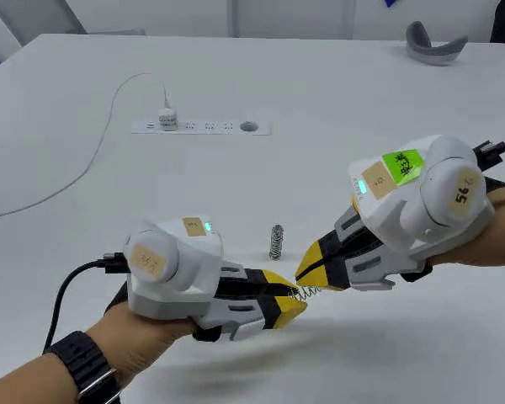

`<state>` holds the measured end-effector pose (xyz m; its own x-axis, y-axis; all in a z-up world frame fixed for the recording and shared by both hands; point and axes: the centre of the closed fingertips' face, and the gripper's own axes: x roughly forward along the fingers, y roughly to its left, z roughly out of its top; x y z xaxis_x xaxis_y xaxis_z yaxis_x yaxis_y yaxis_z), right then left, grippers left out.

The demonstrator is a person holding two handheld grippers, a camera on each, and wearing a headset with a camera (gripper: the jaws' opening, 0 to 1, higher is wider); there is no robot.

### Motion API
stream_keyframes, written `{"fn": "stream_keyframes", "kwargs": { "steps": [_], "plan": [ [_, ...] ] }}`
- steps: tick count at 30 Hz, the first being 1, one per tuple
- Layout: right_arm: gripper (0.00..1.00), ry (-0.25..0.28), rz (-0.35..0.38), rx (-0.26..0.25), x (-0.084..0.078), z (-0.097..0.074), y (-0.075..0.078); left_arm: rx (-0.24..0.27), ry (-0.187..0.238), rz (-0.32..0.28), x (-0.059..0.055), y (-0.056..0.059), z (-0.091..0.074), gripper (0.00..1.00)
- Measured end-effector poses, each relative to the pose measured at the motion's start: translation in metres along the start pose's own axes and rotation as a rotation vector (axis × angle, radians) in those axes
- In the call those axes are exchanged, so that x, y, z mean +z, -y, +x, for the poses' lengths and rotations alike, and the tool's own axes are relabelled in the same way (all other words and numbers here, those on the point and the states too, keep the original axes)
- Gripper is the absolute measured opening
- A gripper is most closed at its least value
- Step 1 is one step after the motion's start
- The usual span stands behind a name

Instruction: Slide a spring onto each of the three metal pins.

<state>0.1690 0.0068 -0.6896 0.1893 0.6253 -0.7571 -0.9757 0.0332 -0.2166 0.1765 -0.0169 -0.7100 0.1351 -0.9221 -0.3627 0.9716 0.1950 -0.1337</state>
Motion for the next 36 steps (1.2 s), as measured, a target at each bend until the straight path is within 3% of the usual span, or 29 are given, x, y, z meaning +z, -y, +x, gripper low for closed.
{"fn": "stream_keyframes", "kwargs": {
  "steps": [5,10,14,22,36],
  "plan": [
    [0.03,0.036,0.040,-0.037,0.003,-0.006,0.006,0.010,-0.007,-0.008,-0.003,-0.003,-0.001,0.10],
    [0.11,0.012,0.079,-0.063,-0.009,-0.009,0.014,0.012,-0.007,-0.004,-0.002,-0.005,-0.004,0.10],
    [0.17,-0.009,0.125,-0.055,-0.020,-0.007,0.013,0.010,0.001,0.001,0.000,-0.005,-0.005,0.10],
    [0.14,-0.018,0.138,-0.046,-0.024,-0.002,0.014,0.002,0.019,0.006,0.005,-0.004,-0.006,0.10],
    [0.13,0.068,0.143,-0.047,0.007,-0.011,0.013,0.007,0.013,0.014,0.005,-0.004,-0.005,0.10]
  ]
}}
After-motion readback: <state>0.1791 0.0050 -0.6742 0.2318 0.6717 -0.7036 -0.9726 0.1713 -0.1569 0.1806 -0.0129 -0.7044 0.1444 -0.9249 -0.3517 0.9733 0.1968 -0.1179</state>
